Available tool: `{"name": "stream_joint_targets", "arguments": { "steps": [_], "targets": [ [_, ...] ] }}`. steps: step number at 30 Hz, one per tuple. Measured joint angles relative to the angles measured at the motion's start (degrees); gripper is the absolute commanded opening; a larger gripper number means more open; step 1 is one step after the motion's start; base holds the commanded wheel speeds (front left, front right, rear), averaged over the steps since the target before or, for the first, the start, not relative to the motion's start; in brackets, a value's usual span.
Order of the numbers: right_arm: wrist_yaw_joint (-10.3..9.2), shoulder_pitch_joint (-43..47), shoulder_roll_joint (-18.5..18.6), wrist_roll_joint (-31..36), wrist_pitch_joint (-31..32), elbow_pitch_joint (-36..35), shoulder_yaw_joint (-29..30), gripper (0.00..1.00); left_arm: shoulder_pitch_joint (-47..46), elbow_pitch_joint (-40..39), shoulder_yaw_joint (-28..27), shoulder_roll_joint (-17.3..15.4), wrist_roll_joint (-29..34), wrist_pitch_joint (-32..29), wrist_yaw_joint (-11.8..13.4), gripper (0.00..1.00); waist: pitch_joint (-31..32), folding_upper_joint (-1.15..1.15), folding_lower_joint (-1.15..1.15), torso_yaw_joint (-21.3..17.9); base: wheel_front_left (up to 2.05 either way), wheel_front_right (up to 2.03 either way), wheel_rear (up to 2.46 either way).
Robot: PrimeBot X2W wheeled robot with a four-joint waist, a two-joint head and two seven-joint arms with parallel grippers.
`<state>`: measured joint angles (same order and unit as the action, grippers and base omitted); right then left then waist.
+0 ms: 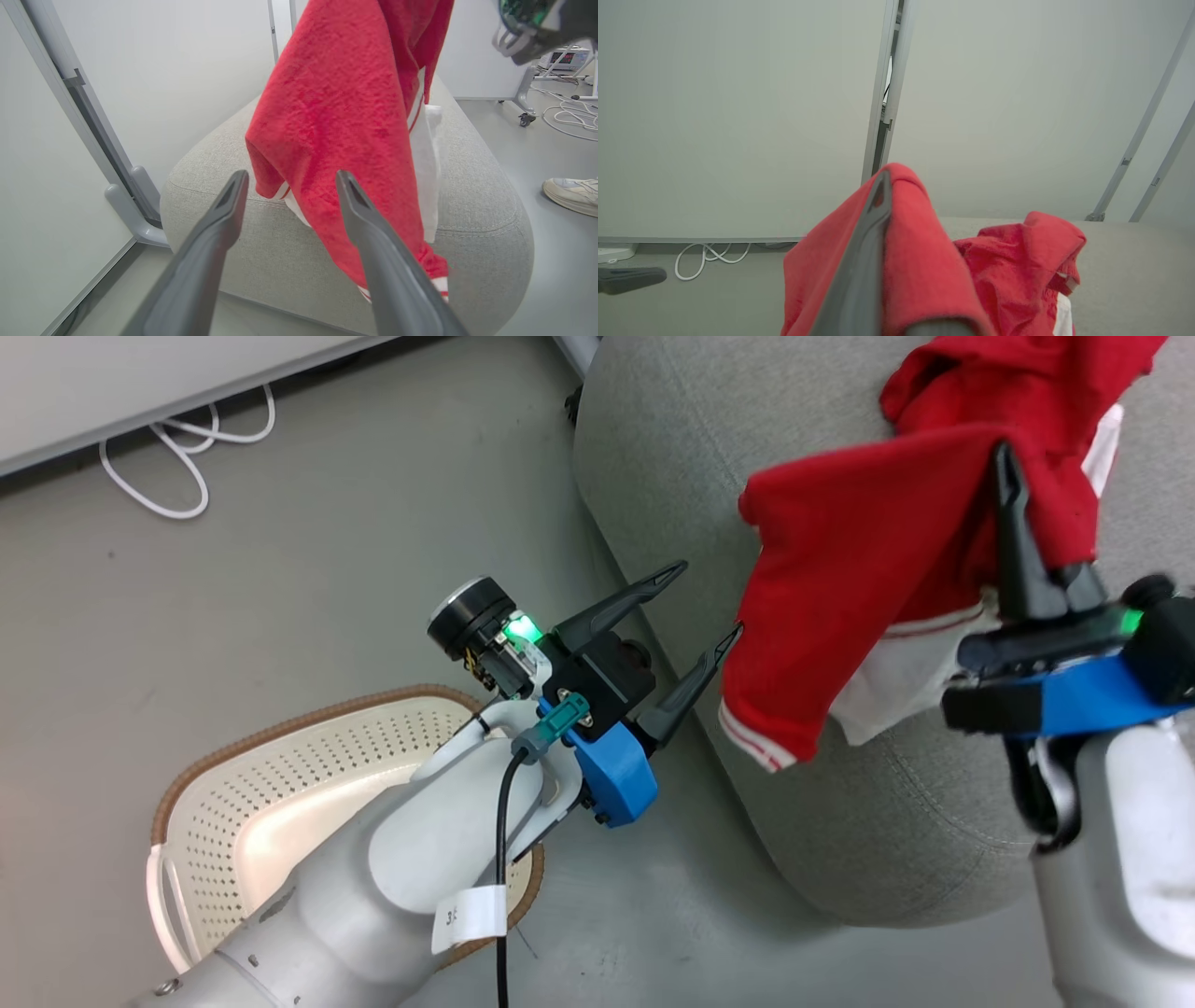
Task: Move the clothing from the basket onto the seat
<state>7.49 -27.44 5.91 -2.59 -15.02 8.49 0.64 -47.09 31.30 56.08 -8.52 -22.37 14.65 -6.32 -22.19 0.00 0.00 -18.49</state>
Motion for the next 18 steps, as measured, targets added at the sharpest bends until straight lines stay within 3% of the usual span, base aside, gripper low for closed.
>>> {"name": "stream_joint_targets", "arguments": {
  "steps": [9,18],
  "targets": [
    [0.00,-17.1,7.2,0.9,0.0,-2.7,5.1,0.00,-3.8,-2.9,-0.1,-2.4,1.7,-1.2,1.0,1.00,-7.3,0.00,0.00,1.5,0.00,0.00,0.00],
    [0.00,-33.1,19.7,1.4,0.0,-1.7,15.4,0.00,-7.5,-6.4,-0.3,-4.9,3.1,-3.2,1.5,1.00,-15.8,0.00,0.01,1.9,0.00,0.00,0.00]
  ]
}}
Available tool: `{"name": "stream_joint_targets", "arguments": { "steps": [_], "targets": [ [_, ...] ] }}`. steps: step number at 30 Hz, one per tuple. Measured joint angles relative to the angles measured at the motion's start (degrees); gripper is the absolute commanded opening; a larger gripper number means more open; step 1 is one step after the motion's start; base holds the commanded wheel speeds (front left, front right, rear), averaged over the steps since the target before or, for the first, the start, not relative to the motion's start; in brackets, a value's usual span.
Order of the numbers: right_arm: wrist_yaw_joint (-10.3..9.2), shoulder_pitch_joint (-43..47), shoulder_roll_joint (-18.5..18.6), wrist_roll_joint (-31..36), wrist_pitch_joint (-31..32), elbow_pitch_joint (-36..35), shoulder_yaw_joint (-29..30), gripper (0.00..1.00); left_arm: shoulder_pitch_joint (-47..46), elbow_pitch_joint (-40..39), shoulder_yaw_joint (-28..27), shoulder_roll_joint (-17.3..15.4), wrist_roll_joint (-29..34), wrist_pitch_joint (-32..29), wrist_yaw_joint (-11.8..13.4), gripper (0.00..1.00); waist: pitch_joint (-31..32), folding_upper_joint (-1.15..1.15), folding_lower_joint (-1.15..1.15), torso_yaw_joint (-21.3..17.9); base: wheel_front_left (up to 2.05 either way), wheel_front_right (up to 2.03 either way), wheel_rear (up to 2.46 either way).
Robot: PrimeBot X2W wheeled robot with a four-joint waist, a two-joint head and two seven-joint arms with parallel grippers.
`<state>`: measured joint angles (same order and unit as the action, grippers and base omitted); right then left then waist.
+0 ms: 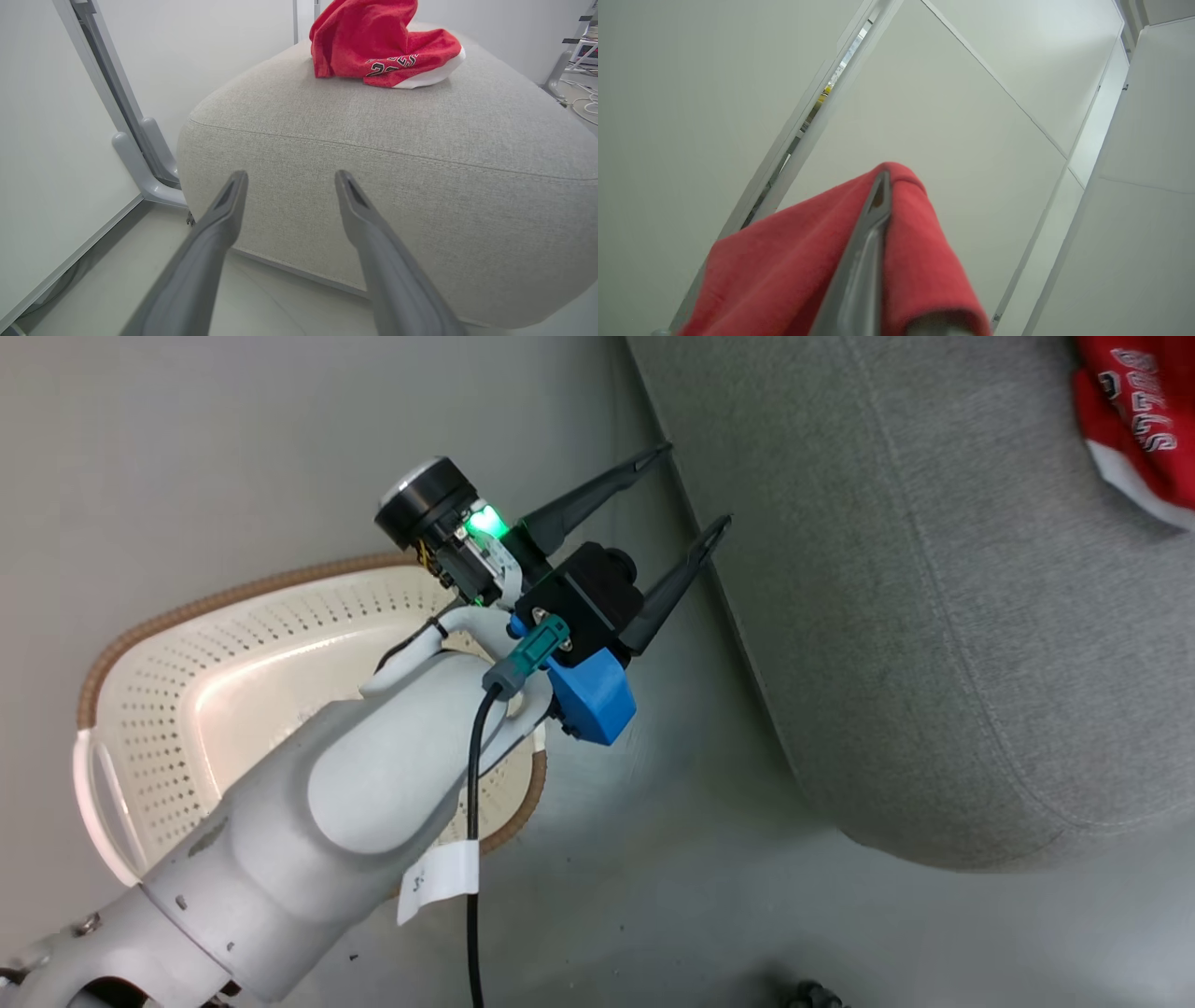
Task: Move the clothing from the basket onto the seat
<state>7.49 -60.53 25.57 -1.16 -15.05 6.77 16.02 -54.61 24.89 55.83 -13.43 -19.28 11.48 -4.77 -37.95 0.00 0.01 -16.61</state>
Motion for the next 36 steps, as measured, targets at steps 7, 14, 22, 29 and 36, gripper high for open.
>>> {"name": "stream_joint_targets", "arguments": {
  "steps": [7,14,22,29,36],
  "targets": [
    [0.01,-2.2,7.9,-0.3,0.0,7.8,5.9,0.00,-2.0,-2.3,0.2,-1.1,0.8,-0.9,0.2,1.00,-5.4,0.00,0.00,0.3,0.00,0.00,0.00],
    [0.00,3.1,7.3,0.6,0.0,14.6,10.6,0.00,-3.0,-3.8,0.5,-1.9,1.2,-1.4,0.4,1.00,-8.6,0.00,0.00,1.1,0.00,0.00,0.00],
    [0.01,8.3,0.5,2.7,0.0,18.2,10.7,0.00,-3.0,-4.2,0.9,-2.2,1.2,-1.4,0.7,1.00,-9.2,0.00,0.00,1.8,0.00,0.00,0.00],
    [0.00,11.6,-3.0,2.8,0.0,21.0,11.1,0.00,-3.0,-4.3,1.3,-2.5,1.0,-1.5,0.9,1.00,-9.2,0.00,-0.01,2.0,0.00,0.00,0.00],
    [0.00,15.4,-5.7,3.1,0.0,18.8,11.9,1.00,-3.0,-3.8,1.4,-2.8,0.5,-1.2,1.2,1.00,-7.7,0.00,0.00,1.6,0.00,0.00,0.00]
  ]
}}
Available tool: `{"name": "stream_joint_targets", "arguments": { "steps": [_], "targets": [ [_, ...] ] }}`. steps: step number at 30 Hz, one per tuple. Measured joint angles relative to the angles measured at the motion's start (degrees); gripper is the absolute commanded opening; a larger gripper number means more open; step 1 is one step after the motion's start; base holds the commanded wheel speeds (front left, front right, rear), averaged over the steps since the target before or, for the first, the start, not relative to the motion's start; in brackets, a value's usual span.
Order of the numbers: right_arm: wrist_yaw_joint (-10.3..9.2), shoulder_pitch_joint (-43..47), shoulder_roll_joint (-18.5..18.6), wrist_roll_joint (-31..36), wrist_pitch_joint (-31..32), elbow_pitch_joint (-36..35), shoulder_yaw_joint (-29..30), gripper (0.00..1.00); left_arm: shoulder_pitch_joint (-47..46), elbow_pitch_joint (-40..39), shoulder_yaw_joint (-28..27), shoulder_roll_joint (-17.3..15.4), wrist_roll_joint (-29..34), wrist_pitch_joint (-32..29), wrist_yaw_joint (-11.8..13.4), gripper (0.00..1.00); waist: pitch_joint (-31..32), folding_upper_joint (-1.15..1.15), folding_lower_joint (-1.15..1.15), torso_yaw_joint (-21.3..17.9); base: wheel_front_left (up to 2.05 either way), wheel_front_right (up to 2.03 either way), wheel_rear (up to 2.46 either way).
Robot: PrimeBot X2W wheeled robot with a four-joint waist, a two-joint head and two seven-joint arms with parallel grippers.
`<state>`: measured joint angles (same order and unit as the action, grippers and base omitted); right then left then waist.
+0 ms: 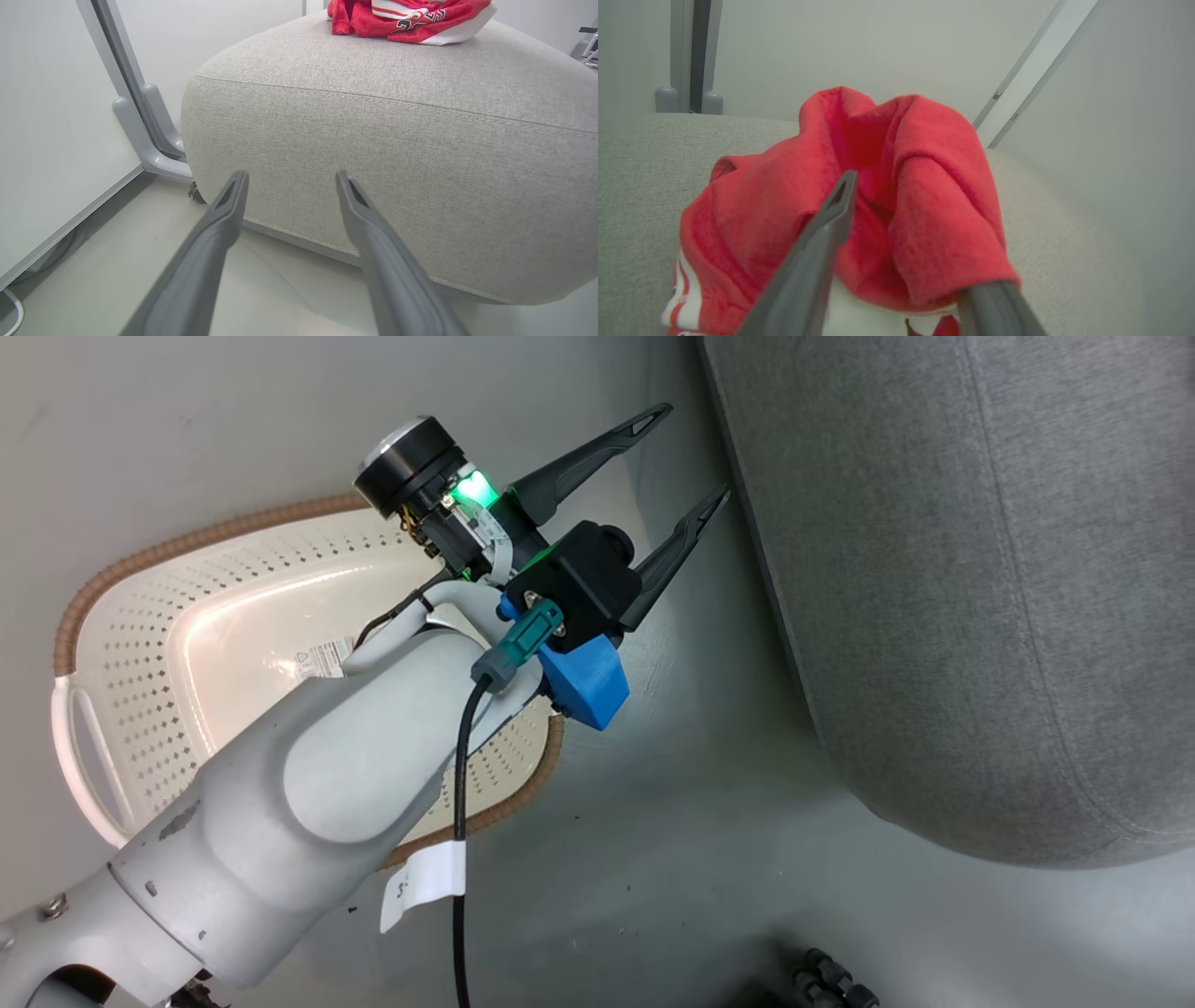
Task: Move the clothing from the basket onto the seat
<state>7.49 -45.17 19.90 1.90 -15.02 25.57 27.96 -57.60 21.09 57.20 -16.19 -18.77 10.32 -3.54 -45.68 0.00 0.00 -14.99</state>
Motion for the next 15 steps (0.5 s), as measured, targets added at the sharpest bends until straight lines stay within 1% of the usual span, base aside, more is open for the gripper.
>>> {"name": "stream_joint_targets", "arguments": {
  "steps": [3,6,9,15],
  "targets": [
    [0.00,3.8,-1.1,0.1,0.0,-3.3,-0.1,1.00,0.5,0.5,-0.1,0.3,-0.5,1.0,0.4,1.00,1.4,0.00,0.00,-0.2,0.00,0.00,0.00],
    [0.01,8.6,-3.0,0.3,0.0,-6.0,-0.2,1.00,2.2,1.5,-0.3,0.5,-1.5,2.1,0.7,1.00,3.4,0.00,0.00,-0.4,0.00,0.00,0.00],
    [0.00,13.0,-4.0,0.6,0.0,-8.3,-0.3,1.00,4.2,2.8,-0.8,1.5,-2.8,3.1,1.1,1.00,6.1,0.00,0.00,-0.6,0.00,0.00,0.00],
    [0.00,17.8,-5.1,1.1,0.0,-12.7,-3.2,1.00,9.2,5.2,-4.5,2.7,-6.0,4.5,2.8,1.00,12.6,0.00,-0.01,-0.7,0.00,0.00,0.00]
  ]
}}
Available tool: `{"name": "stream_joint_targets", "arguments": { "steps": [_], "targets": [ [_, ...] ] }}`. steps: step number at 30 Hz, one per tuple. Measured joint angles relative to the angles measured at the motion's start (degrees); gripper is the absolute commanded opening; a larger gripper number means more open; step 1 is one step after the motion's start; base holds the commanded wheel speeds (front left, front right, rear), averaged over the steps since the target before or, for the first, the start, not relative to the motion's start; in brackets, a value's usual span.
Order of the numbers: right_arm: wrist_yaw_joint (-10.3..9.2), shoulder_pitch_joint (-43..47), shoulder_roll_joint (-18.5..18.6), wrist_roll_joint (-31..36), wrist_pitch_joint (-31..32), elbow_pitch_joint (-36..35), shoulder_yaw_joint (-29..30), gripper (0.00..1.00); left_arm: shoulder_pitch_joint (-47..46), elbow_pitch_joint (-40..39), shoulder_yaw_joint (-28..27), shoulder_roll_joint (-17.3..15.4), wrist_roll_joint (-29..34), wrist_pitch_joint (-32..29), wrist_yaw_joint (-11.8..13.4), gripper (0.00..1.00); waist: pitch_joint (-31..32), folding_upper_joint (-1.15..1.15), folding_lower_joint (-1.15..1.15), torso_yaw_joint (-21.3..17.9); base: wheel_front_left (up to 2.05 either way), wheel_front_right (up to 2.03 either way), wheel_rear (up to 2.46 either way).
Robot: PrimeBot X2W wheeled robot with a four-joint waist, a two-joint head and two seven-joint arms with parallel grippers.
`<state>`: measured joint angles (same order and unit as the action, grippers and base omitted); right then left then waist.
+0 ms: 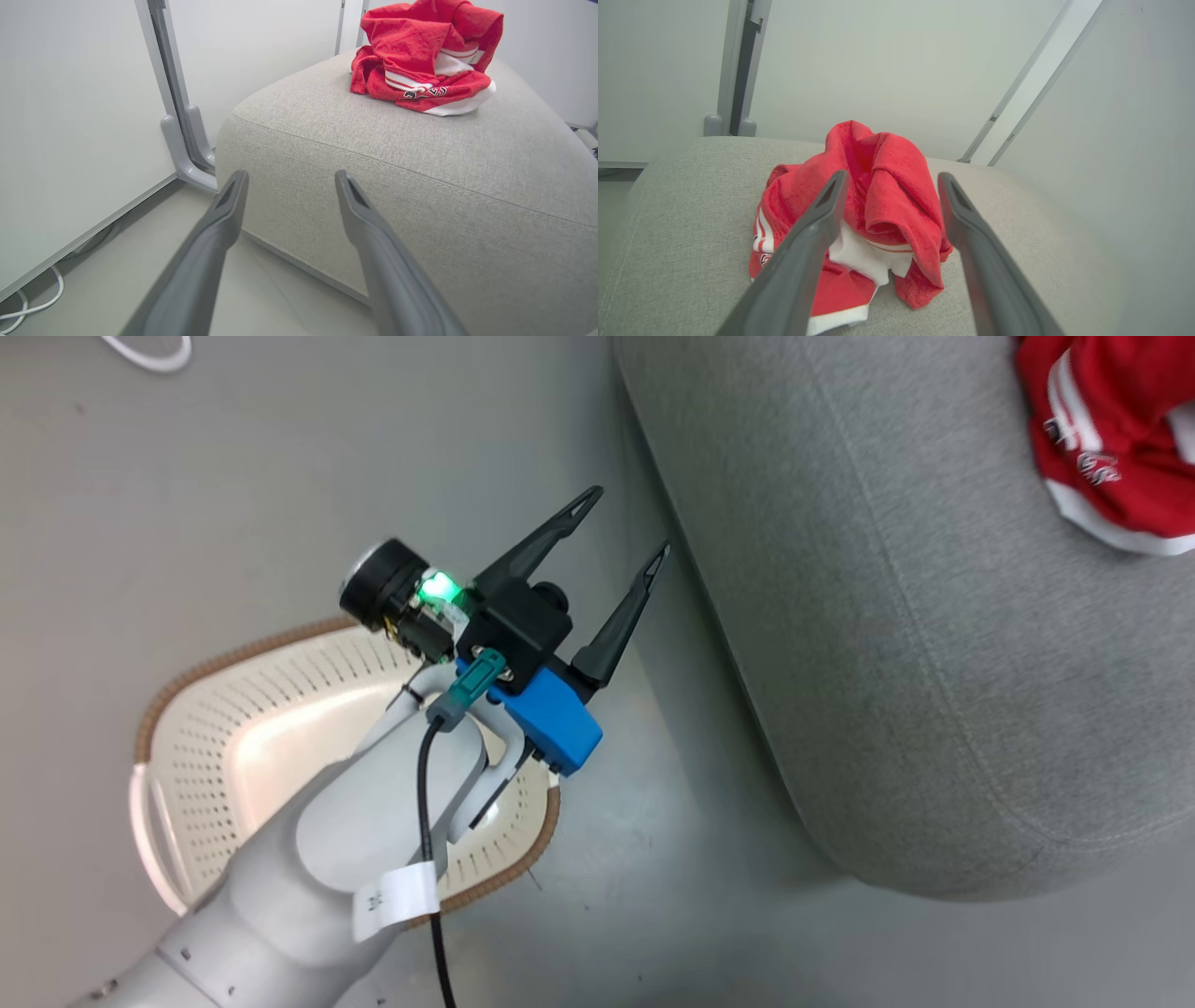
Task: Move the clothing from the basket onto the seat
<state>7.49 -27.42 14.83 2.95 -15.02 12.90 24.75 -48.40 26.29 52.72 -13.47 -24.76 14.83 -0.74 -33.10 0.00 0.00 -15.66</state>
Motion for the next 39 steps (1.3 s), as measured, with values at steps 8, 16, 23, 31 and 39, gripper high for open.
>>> {"name": "stream_joint_targets", "arguments": {
  "steps": [8,16,23,31,39],
  "targets": [
    [0.00,2.2,0.7,-1.1,0.0,-2.9,-9.8,1.00,7.7,-5.2,-11.0,1.1,1.1,0.2,2.2,1.00,8.9,0.00,-0.01,1.7,0.00,0.00,0.00],
    [0.00,3.3,-0.9,-1.8,0.0,-4.0,-20.1,1.00,16.3,-9.9,-23.3,1.8,6.0,0.2,3.2,1.00,16.2,0.00,-0.01,5.5,0.00,0.00,0.00],
    [0.00,4.4,-3.0,-2.6,0.0,-3.8,-26.0,1.00,23.1,-11.6,-32.6,3.0,9.3,0.2,2.7,1.00,21.6,0.00,-0.01,9.2,0.00,0.00,0.00],
    [0.00,8.2,-5.2,-4.0,0.0,-2.8,-27.1,1.00,31.1,-14.1,-41.4,5.0,12.9,0.3,1.7,1.00,26.1,0.00,-0.01,13.7,0.00,0.00,0.00],
    [0.00,14.2,-6.6,-4.6,0.0,-0.6,-25.0,1.00,37.8,-13.6,-47.2,7.0,14.6,0.2,-0.9,1.00,29.9,0.00,-0.01,16.5,0.00,0.00,0.00]
  ]
}}
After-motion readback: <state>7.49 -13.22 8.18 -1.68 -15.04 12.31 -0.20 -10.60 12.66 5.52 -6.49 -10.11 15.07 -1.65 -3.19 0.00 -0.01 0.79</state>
